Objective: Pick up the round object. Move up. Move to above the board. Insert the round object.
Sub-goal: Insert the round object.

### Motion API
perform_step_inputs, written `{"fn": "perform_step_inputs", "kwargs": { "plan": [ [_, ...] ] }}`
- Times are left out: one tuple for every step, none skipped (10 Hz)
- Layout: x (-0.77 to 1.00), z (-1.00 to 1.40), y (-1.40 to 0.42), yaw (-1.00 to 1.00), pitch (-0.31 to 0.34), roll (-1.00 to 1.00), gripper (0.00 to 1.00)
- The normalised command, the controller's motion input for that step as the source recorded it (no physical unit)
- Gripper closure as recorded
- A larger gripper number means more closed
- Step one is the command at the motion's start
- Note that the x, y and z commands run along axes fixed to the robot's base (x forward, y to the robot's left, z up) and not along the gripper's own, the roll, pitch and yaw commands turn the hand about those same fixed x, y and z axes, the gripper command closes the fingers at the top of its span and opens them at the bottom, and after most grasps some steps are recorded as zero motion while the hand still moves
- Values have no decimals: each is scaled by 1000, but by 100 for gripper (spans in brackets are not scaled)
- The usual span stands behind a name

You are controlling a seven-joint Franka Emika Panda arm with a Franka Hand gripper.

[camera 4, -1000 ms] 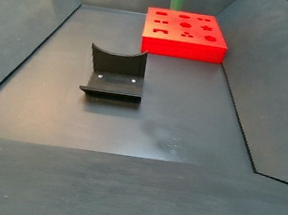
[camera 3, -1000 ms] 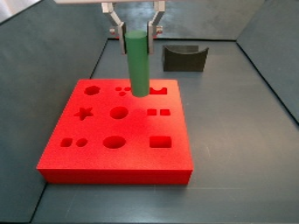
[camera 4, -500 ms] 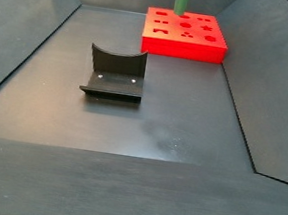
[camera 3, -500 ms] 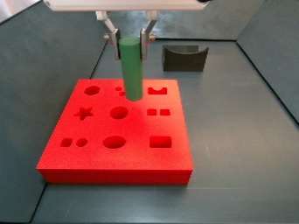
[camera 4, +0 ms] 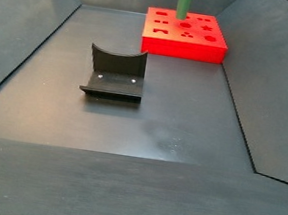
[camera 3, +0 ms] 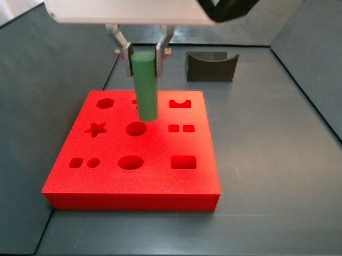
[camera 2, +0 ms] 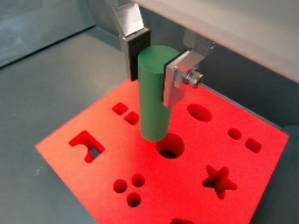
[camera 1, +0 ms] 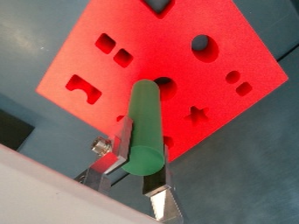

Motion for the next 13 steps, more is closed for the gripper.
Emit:
{"fn": "perform_step_inputs", "kwargs": {
  "plan": [
    [-14, -360, -63, 0, 0, 226, 100],
    [0, -134, -51, 0, 0, 156, 100],
    [0, -69, -34, 0, 0, 96, 100],
    [0, -106, -74, 0, 0, 100, 100],
    [0, -140, -151, 0, 0, 133, 100],
    [0, -100, -100, 0, 0, 80, 100],
    [0, -106, -29, 0, 0, 50, 100],
    [0, -94, -9, 0, 0, 37, 100],
    [0, -123, -9, 0, 0, 41, 100],
    [0, -171, -26, 0, -3, 61, 100],
    [0, -203, -46, 0, -21, 74, 100],
    [0, -177, -91, 0, -33, 81, 100],
    [0, -160, -91, 0, -27, 73, 100]
  ]
}}
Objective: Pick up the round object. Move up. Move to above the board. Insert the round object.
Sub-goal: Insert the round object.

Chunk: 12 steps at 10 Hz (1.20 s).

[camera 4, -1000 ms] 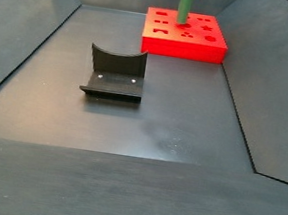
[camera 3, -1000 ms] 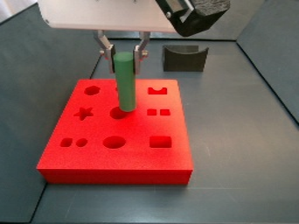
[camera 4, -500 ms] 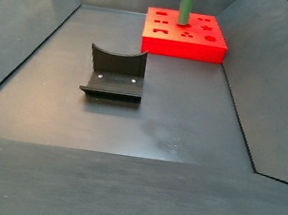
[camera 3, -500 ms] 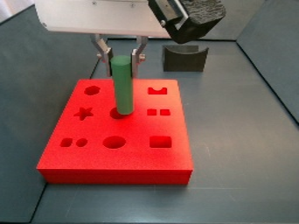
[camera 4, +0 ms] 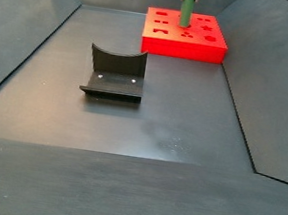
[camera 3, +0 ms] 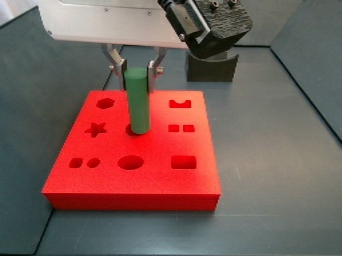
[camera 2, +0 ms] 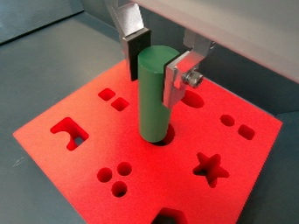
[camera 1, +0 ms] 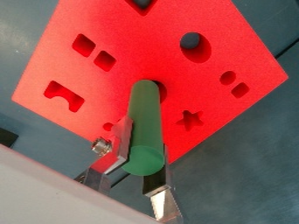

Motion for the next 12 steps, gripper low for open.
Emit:
{"fn": "perform_step_inputs", "kwargs": {
  "plan": [
    [0, -160, -91, 0, -34, 74, 100],
    [0, -186, -69, 0, -41, 76, 100],
    [0, -197, -57, 0, -46, 69, 100],
    [-23, -229, -23, 0, -59, 54, 100],
    [-17, -240, 0, 0, -51, 43, 100],
    [0, -211, 0, 0, -34, 13, 100],
    [0, -31, 0, 0, -3, 0, 100],
    [0, -37, 0, 0, -1, 0, 100],
    [-9, -94, 0, 0, -16, 0, 100],
    [-37, -174, 0, 0, -47, 0, 100],
    [-60, -291, 0, 0, -84, 0, 100],
    [-77, -363, 0, 0, -114, 11, 100]
  ]
}}
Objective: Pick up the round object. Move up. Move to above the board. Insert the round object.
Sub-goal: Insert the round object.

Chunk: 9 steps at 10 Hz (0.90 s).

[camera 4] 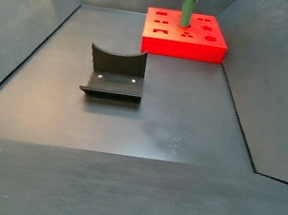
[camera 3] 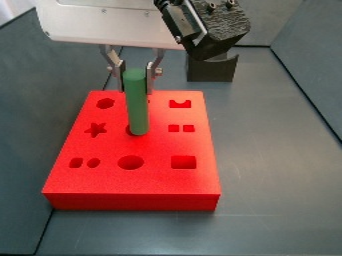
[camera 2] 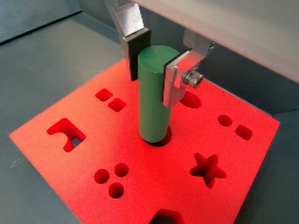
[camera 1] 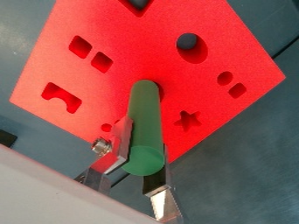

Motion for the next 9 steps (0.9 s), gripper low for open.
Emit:
{"fn": "perform_step_inputs", "kwargs": {
  "plan": [
    [-91, -366, 0, 0, -126, 1, 100],
    [-97, -311, 0, 0, -109, 0, 100],
    [-123, -289, 0, 0, -83, 6, 100],
    [-160, -257, 0, 0, -56, 63, 100],
    [-117, -240, 0, 0, -53, 60, 100],
    [0, -126, -60, 0, -54, 16, 100],
    [0, -189, -94, 0, -74, 37, 100],
    [-26, -420, -46, 29, -104, 159, 100],
    [-100, -566, -29, 66, -137, 241, 100]
  ]
}}
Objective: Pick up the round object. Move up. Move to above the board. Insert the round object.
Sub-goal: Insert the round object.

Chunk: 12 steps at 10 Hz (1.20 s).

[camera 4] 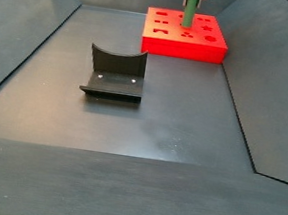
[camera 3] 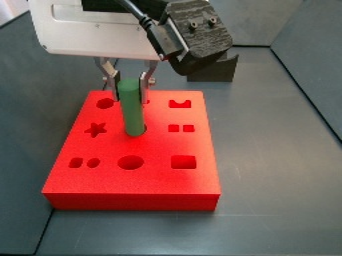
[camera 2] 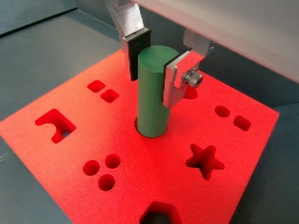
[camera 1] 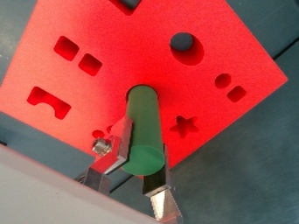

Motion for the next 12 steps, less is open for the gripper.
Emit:
{"fn": "perform_step_inputs", "kwargs": {
  "plan": [
    [-114, -669, -9, 100, -170, 269, 100],
    [-54, -711, 0, 94, -179, 214, 100],
    [-49, -754, 0, 40, -214, 127, 100],
    [-94, -763, 0, 29, -244, 36, 100],
    [-114, -743, 0, 20, -259, 9, 100],
    [-197, -729, 11, 9, -271, 60, 100],
    [-240, -700, 0, 26, -284, 86, 100],
    [-277, -686, 0, 71, -283, 127, 100],
    [-303, -663, 6, 143, -276, 167, 100],
    [-309, -677, 9, 251, -254, 200, 100],
    [-380, -746, 46, 297, -213, 227, 100],
    [-406, -814, 83, 326, -149, 263, 100]
  ]
}}
